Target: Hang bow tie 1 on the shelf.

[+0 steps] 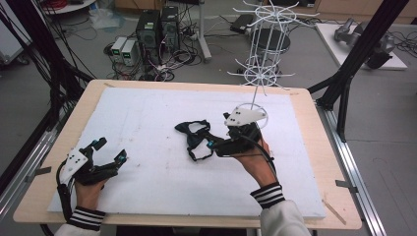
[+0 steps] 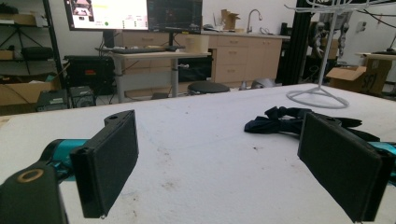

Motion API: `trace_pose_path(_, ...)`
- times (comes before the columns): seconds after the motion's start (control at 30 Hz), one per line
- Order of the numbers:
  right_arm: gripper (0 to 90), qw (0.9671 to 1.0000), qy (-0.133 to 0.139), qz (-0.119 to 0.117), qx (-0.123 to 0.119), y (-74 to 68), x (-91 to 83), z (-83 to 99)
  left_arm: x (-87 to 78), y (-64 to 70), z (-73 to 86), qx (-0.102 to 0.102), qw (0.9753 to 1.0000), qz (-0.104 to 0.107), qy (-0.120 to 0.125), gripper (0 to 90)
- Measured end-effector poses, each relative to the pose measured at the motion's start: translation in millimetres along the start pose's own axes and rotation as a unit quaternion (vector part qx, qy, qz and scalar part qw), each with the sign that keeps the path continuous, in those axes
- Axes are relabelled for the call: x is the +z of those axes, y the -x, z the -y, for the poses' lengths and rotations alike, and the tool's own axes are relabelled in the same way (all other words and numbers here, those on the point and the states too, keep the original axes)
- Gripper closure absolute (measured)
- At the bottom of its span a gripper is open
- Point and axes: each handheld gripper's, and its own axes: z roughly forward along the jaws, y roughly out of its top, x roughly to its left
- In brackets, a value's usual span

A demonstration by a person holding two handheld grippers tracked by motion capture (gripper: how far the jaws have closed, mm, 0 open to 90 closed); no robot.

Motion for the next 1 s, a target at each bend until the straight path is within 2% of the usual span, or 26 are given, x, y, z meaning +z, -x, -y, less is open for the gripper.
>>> trace_pose_path(0.3, 10.9, 0.9993, -0.029, -0.018, 0.018, 6.8, 29.9, -11.8, 0.5, 0.4, 0.1, -0.003, 1.0000, -0.001, 0.002, 12.8)
trace_pose_path(0.6, 10.9, 0.9971, -0.060, -0.036, 0.027, 10.9, 54.1, -10.2, 0.1, 0.0, 0.1, 0.000, 1.0000, 0.000, 0.000, 12.8)
trace_pose_path(0.73, 10.9, 0.9960, -0.075, -0.045, 0.020, 13.5, 62.9, -11.7, -0.2, 0.2, 0.0, 0.000, 1.0000, 0.001, 0.001, 12.8)
trace_pose_path(0.9, 10.8, 0.9951, -0.080, -0.053, 0.023, 16.1, 71.6, -12.7, -0.1, 0.2, 0.0, 0.000, 1.0000, 0.000, 0.001, 12.8)
trace_pose_path(1.0, 10.8, 0.9939, -0.090, -0.063, 0.013, 17.3, 77.6, -11.4, -0.1, 0.1, 0.0, 0.000, 1.0000, 0.000, 0.000, 12.8)
